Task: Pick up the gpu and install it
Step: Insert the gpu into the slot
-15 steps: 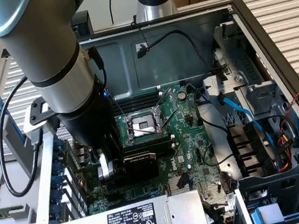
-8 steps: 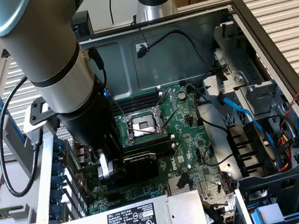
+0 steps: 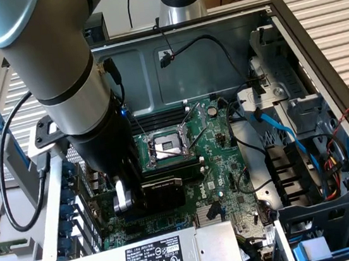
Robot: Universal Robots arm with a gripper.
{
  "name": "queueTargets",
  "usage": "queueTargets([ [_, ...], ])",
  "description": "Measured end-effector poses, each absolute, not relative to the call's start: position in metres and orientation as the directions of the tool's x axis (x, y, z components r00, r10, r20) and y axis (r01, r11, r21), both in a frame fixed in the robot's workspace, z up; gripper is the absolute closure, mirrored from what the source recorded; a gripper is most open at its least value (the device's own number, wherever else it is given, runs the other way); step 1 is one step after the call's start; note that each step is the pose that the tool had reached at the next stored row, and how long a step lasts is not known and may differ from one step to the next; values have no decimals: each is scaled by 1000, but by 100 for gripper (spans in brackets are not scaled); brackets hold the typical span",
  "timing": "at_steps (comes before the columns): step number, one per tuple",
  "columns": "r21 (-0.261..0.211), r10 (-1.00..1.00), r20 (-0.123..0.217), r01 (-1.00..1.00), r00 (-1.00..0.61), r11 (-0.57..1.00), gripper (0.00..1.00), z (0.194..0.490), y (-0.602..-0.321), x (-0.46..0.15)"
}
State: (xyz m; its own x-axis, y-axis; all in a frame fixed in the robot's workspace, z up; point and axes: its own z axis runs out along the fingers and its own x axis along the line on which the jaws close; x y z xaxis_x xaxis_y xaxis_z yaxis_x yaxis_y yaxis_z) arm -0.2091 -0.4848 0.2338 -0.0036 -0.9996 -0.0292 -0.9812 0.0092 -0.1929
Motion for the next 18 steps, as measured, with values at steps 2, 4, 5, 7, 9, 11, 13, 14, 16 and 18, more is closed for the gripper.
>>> queueTargets([
  [2, -193, -1000, -29, -981, -4, 9, 60, 234, -485, -209],
  [4, -193, -1000, -29, -981, -4, 9, 60, 234, -485, -209],
  [5, -193, -1000, -29, -981, -4, 9, 60, 234, -485, -209],
  [7, -193, -1000, -29, -981, -4, 9, 60, 234, -485, -209],
  [9, -193, -1000, -29, -981, -4, 9, 60, 234, -485, -209],
  [11, -193, -1000, -29, -981, -4, 9, 58, 235, -485, -209],
  [13, -193, -1000, -29, -981, -4, 9, 52, 236, -485, -209],
  [14, -193, -1000, -29, -981, -4, 9, 45, 236, -485, -209],
  [16, -193, -1000, -29, -981, -4, 9, 45, 237, -485, -209],
  [18, -193, -1000, -29, -981, -4, 9, 45, 240, -485, -209],
])
